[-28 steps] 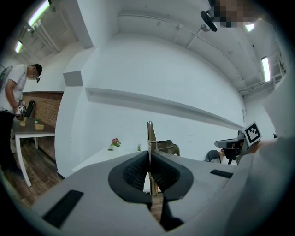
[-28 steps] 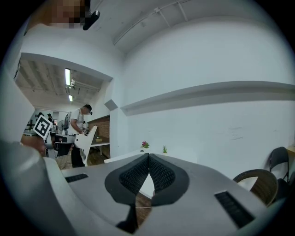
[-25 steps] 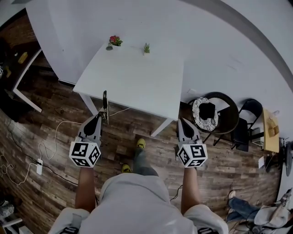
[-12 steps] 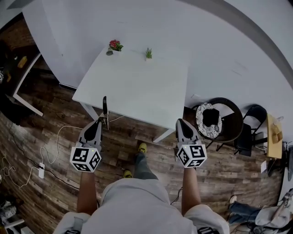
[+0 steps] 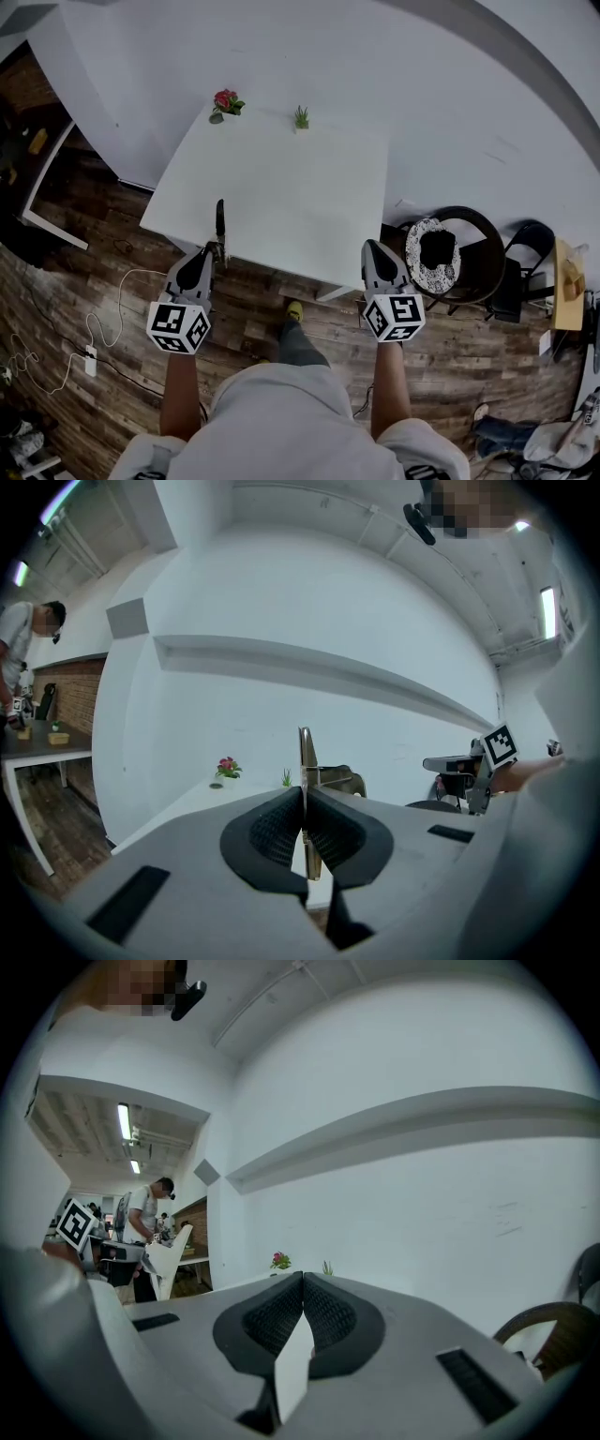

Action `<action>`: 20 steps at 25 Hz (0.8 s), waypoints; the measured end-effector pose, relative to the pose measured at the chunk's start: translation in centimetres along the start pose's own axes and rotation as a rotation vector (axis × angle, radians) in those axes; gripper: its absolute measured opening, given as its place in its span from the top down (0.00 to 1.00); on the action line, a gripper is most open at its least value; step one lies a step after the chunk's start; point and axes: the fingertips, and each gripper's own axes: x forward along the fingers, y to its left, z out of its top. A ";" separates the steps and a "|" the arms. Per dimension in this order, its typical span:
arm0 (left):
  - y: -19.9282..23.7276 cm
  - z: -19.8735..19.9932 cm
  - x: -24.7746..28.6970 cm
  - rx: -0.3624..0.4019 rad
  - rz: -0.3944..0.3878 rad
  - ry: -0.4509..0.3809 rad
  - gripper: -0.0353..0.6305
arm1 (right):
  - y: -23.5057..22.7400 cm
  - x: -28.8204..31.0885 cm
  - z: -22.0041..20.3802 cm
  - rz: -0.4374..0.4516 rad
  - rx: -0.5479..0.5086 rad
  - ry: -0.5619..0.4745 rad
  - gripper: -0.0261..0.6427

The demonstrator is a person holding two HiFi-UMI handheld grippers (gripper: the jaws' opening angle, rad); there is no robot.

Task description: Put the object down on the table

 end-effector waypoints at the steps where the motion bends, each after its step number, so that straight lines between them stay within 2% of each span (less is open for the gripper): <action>1: 0.2 0.2 0.9 0.006 0.001 0.005 0.91 | -0.6 0.8 0.1 -0.002 0.009 -0.003 0.95; 9: 0.7 2.5 8.1 0.037 0.009 0.018 0.91 | -4.7 7.4 1.2 0.016 0.030 -0.001 0.95; 20: 1.0 3.0 17.2 0.035 0.011 0.050 0.91 | -10.3 14.8 1.6 0.028 0.027 0.028 0.95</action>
